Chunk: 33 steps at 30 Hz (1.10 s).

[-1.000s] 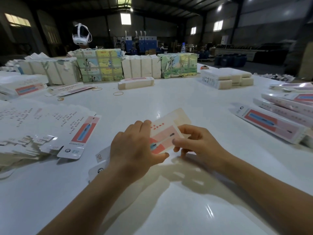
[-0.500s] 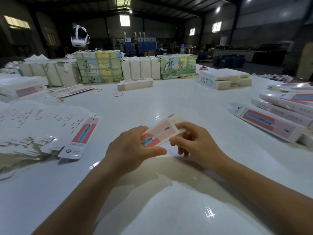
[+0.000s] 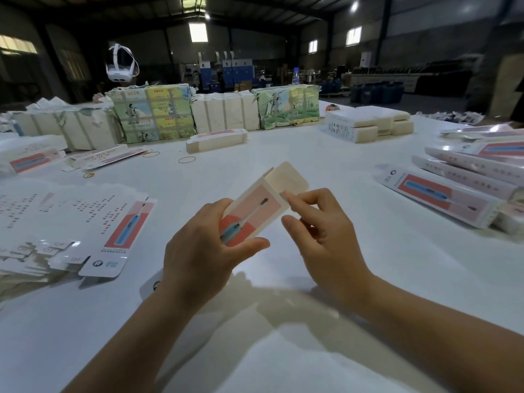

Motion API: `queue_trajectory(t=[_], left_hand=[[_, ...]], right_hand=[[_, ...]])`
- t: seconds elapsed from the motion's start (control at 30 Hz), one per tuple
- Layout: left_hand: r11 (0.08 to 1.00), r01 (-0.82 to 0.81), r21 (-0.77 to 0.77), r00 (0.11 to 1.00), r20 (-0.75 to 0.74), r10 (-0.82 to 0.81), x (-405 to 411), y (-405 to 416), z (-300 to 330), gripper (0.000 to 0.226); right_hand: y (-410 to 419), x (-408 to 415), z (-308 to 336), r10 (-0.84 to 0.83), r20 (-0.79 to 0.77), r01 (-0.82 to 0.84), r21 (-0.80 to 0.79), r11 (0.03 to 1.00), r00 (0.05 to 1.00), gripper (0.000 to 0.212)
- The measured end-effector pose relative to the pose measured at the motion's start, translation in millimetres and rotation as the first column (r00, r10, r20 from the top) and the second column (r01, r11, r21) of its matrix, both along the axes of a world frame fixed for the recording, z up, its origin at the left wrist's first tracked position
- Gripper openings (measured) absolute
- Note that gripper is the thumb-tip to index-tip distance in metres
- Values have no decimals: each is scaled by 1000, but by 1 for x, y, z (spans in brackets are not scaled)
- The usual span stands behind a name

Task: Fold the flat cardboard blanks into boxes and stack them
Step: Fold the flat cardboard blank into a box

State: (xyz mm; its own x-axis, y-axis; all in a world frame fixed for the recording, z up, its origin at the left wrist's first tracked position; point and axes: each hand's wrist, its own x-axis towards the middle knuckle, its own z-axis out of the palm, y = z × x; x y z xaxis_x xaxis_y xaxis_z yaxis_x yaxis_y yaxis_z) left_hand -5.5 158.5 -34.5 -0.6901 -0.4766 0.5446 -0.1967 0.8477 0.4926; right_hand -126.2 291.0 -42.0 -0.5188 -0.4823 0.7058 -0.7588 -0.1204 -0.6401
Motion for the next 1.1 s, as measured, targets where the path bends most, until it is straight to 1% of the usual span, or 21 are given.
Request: queue_trajectory(t=[0.07,0.17,0.23,0.3,0.37,0.47,0.5,0.57,0.6,0.63,0.7,0.83,1.03,1.1], left_hand=[[1000,8,-14,1000,0,-8,-1,1,-1,73],[999,-1,-52,1000,11,1,-1,2,-2,78],[998,-6,-67,1000,24,7,-1,3,-2,80],[997,-10,-73,999,45,14,-1,3,-2,79],[997,-17,-75,998,64,22,-1,3,-2,80],[996,-32,-83,997,72,38,0,3,-2,79],[995,-43,-87,995,81,50,0,3,-1,79],[993,-61,-106,991,114,73,1,3,-2,78],[990,-64,-122,988,134,80,1,3,-2,79],[988,-64,-140,984,155,86,1,3,-2,81],[984,-64,-168,979,179,95,2,3,-2,83],[983,-75,-167,976,189,106,1,4,-2,84],[979,-82,-189,969,214,123,-2,5,-4,80],[977,-86,-195,968,217,129,-3,5,-5,83]], right_hand=[[0,3,1,-82,-118,80,-27,996,990,36],[2,1,1,-146,-267,146,-20,989,953,31],[4,-2,1,-162,-335,174,7,985,928,24],[5,-4,0,-164,-361,197,57,979,918,20],[5,-5,1,-134,-303,165,80,983,944,21],[4,-5,3,-89,-155,101,71,992,984,28],[4,-7,3,-75,-96,83,89,993,993,34],[4,-10,4,-18,48,10,164,986,999,60],[4,-11,3,10,103,-31,211,977,995,69],[4,-12,3,29,136,-63,253,966,990,71],[4,-14,3,42,152,-86,298,951,988,64],[3,-14,5,73,205,-121,233,965,976,39],[1,-10,2,58,62,-74,304,950,996,38],[1,-10,2,52,39,-62,323,945,998,38]])
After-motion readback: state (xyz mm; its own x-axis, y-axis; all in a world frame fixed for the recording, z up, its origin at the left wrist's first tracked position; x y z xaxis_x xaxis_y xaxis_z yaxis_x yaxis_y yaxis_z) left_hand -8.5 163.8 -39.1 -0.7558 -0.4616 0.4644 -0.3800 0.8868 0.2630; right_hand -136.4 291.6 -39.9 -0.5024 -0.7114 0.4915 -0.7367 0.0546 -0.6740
